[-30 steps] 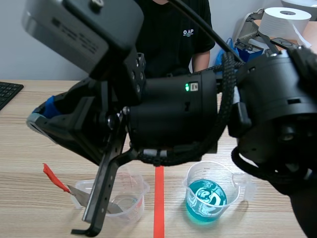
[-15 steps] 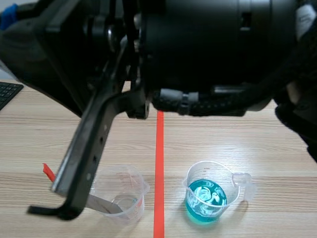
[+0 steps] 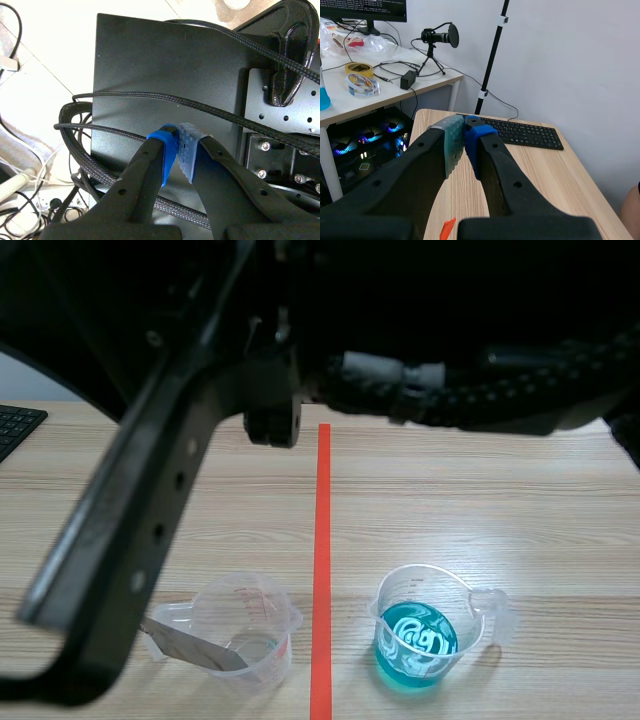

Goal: Do the redox reaction experiment.
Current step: 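Lift the metal plate out of the left beaker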

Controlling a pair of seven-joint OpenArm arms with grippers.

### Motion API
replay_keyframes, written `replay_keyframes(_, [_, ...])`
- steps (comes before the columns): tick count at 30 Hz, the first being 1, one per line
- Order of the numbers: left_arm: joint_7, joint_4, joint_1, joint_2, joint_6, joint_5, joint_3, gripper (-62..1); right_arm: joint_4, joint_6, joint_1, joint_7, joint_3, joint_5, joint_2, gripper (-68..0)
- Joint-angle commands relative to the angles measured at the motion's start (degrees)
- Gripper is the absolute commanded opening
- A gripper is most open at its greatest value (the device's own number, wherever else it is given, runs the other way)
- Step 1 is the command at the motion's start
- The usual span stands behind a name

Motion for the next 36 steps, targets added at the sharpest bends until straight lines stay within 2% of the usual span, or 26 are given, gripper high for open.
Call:
replay_keyframes(1, [-0.79, 0.35, 0.57, -0.17, -0.13, 0.02, -0.15, -58.2, 0.44, -0.07, 0.66, 0.83, 0.33, 0.61, -0.02, -66.9])
replay_keyframes(9, [-0.79, 0.35, 0.57, -0.17, -0.13, 0.02, -0.15, -58.2, 0.42, -0.02, 0.63, 0.85, 0.33, 0.59, 0.0, -66.6])
replay_keyframes(11, [-0.79, 0.35, 0.57, -0.17, -0.13, 0.02, -0.15, -58.2, 0.42, -0.02, 0.63, 0.85, 0.33, 0.57, 0.0, -61.2])
replay_keyframes(13, [-0.79, 0.35, 0.57, -0.17, -0.13, 0.02, -0.15, -58.2, 0.42, -0.02, 0.63, 0.83, 0.33, 0.57, 0.0, -49.1])
replay_keyframes(17, [-0.79, 0.35, 0.57, -0.17, -0.13, 0.02, -0.15, -58.2, 0.42, -0.04, 0.48, 1.05, 0.31, 0.59, 0.0, -11.4])
replay_keyframes(19, [-0.79, 0.35, 0.57, -0.17, -0.13, 0.02, -0.15, -58.2, 0.42, -0.04, 0.48, 0.96, 0.28, 0.59, 0.0, 0.4])
replay_keyframes(25, [-0.79, 0.35, 0.57, -0.17, -0.13, 0.02, -0.15, -58.2, 0.35, -0.09, 0.48, -1.95, 0.28, 0.59, 0.02, 0.4])
replay_keyframes(29, [-0.79, 0.35, 0.57, -0.17, -0.13, 0.02, -0.15, -58.2, -0.35, -2.25, 0.48, -3.67, 0.26, 0.61, 0.02, 0.4])
replay_keyframes(36, [-0.79, 0.35, 0.57, -0.17, -0.13, 0.02, -0.15, -58.2, -7.39, -2.4, 0.48, -3.58, -1.55, 0.63, 0.02, 0.4])
